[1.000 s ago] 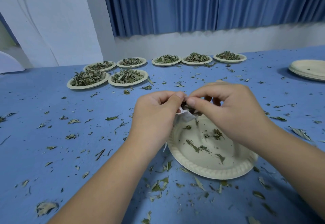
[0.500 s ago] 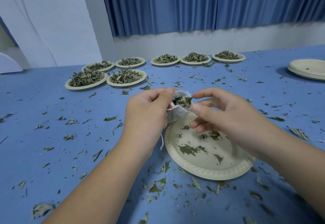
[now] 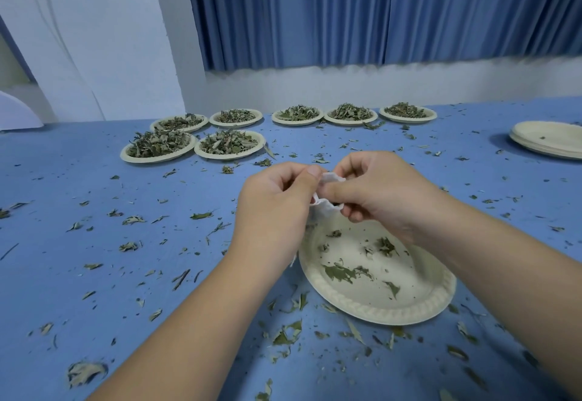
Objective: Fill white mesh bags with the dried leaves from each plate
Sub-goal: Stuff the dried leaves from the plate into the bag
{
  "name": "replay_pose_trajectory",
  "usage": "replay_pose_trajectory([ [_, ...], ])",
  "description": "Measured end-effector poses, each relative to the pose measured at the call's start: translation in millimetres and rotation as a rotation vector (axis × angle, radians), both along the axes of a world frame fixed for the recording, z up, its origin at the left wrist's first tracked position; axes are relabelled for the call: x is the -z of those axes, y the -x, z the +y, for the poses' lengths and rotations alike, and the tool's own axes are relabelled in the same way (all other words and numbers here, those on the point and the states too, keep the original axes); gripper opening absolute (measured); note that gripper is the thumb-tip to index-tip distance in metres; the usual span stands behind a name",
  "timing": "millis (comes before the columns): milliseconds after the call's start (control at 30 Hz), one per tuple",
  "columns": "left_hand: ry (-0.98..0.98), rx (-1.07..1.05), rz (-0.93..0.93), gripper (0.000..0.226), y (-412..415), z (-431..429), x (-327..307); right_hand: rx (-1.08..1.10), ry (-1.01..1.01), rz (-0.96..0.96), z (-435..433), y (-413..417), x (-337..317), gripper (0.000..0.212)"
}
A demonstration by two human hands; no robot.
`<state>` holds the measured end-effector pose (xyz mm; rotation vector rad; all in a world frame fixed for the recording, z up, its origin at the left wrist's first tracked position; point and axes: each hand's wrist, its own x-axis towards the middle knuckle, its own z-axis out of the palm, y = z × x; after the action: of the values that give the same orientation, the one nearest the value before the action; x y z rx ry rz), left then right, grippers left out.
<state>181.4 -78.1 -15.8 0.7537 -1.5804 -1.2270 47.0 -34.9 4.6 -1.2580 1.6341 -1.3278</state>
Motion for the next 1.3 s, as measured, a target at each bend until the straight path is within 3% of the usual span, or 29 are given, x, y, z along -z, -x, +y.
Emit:
replay_pose_trajectory([
  [100,0.034,0.018,-0.036,0.021,1,1,0,0.129,-0.033,0.248,-10,-8,4,0.011],
  [167,0.069,0.018,-0.078,0.021,1,4,0,0.163,-0.052,0.311,-15,-11,7,0.010],
  [300,0.040,-0.033,0.006,0.027,-2,3,-5,0.044,0.008,0.134,-10,-3,1,0.009],
  [467,-0.028,-0.048,0.128,0.025,-2,4,-7,-0.277,-0.058,-0.163,5,13,-12,0.026],
  [600,-0.008,-0.025,0.074,0.028,2,6,-4,-0.159,-0.083,-0.022,2,9,-13,0.013],
  [733,0.038,-0.011,0.021,0.024,1,10,-3,-0.012,-0.085,0.081,-9,0,-12,0.016],
  [933,0.031,0.005,0.006,0.023,2,10,-2,0.104,-0.149,0.445,-22,-13,-10,0.006],
  [1000,0.026,0.007,0.020,0.025,1,6,-2,0.089,-0.111,0.414,-20,-11,-8,0.005],
  [1167,0.030,-0.098,0.059,0.030,-6,-5,-3,-0.005,0.004,0.184,11,14,-7,0.024],
  [1233,0.032,-0.142,0.072,0.025,-8,-10,-3,0.045,0.023,0.346,26,26,0,0.027],
  [1300,0.028,-0.155,0.088,0.023,-10,-13,-2,0.030,-0.023,0.639,37,32,10,0.040],
])
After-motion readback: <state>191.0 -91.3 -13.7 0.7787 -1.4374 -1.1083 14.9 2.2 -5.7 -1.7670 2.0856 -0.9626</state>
